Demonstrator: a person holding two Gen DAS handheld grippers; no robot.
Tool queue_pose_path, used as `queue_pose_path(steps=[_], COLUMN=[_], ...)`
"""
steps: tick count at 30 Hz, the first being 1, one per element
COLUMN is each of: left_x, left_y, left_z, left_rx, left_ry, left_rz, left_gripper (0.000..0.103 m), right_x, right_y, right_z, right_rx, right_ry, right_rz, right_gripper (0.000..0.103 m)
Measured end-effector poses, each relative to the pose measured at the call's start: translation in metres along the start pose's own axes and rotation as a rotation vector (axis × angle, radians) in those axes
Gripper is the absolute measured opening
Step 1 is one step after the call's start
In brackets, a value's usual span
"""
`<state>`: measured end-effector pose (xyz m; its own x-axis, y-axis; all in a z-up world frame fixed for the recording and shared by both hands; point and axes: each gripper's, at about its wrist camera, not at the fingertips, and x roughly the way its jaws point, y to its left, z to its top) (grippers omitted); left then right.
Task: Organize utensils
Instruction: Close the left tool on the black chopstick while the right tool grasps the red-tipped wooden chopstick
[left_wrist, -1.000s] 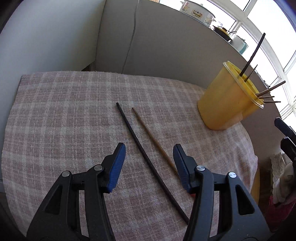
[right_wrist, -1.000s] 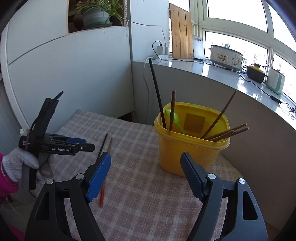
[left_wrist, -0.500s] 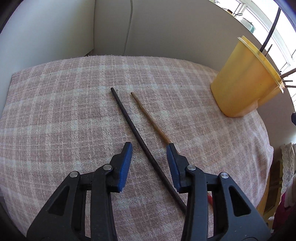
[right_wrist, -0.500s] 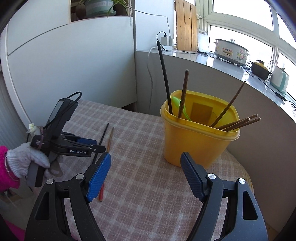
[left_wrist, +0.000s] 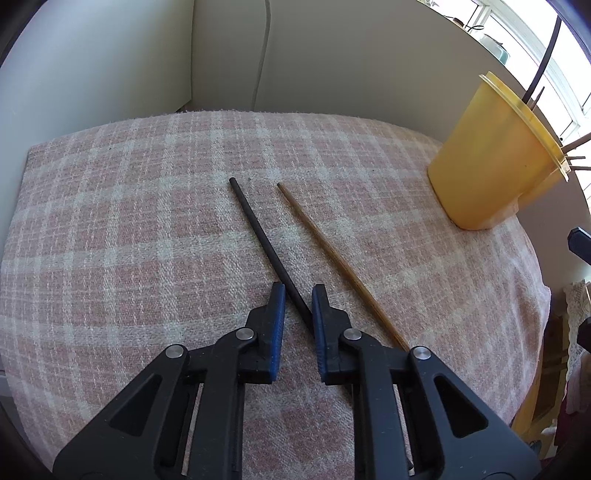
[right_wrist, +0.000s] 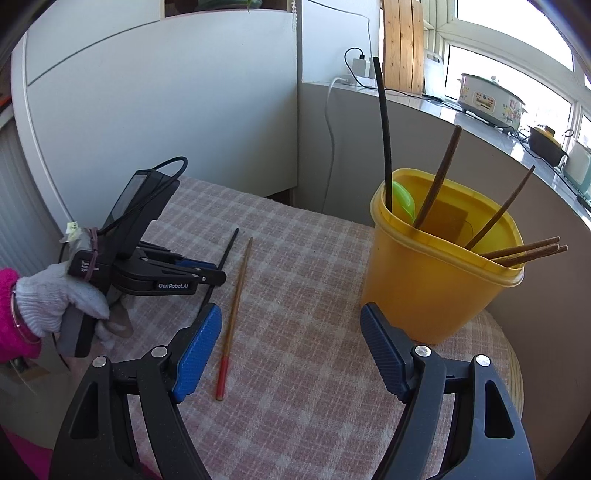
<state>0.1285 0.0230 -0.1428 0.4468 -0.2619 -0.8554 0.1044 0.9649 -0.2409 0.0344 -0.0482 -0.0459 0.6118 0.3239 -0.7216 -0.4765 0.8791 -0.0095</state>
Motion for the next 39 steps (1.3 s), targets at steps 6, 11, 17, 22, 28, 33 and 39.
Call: queue_pose_path(steps=[6,11,17,22,28,33,39], left_x=[-0.012,-0.024,-0.035,-0.035,-0.029,-0.022,-0.051], left_y=[0.011,0.024,0.045,0.053,0.054,0.054,0.079], left_z=[-0.008,-0.015,-0.019,-0.011,-0.001,0.004,-0.005], left_rx=[-0.005,0.008,-0.013,-0.034,0.003,-0.017,-0.071], left_ry=[0.009,0.022,0.063,0.081,0.073,0.060,0.004], left_rz=[0.010,0.038,0.050,0.063,0.068,0.038,0.000], left_gripper=[0.011,0.010,0.012,0.018,0.012,0.009,0.005], right_x=[0.028,0.062,0.107,0.141,0.169,0.180,0.180], right_y=[0.010,0.014,0.024,0.028,0.029,0.029,0.031], right_z=[0.009,0.019,0.025,0.032,0.041,0.048,0.050], right_rx=[-0.023,-0.019,-0.008,0.008,0.025,0.022,0.021], right_ry=[0.080,0.169,0.292,0.378,0.442,0.457,0.449], right_rz=[0.050,0.097,0.139,0.142,0.127,0.092,0.098], right_gripper=[0.077,0.070,0.057,0.048,0.043,0.023,0.006])
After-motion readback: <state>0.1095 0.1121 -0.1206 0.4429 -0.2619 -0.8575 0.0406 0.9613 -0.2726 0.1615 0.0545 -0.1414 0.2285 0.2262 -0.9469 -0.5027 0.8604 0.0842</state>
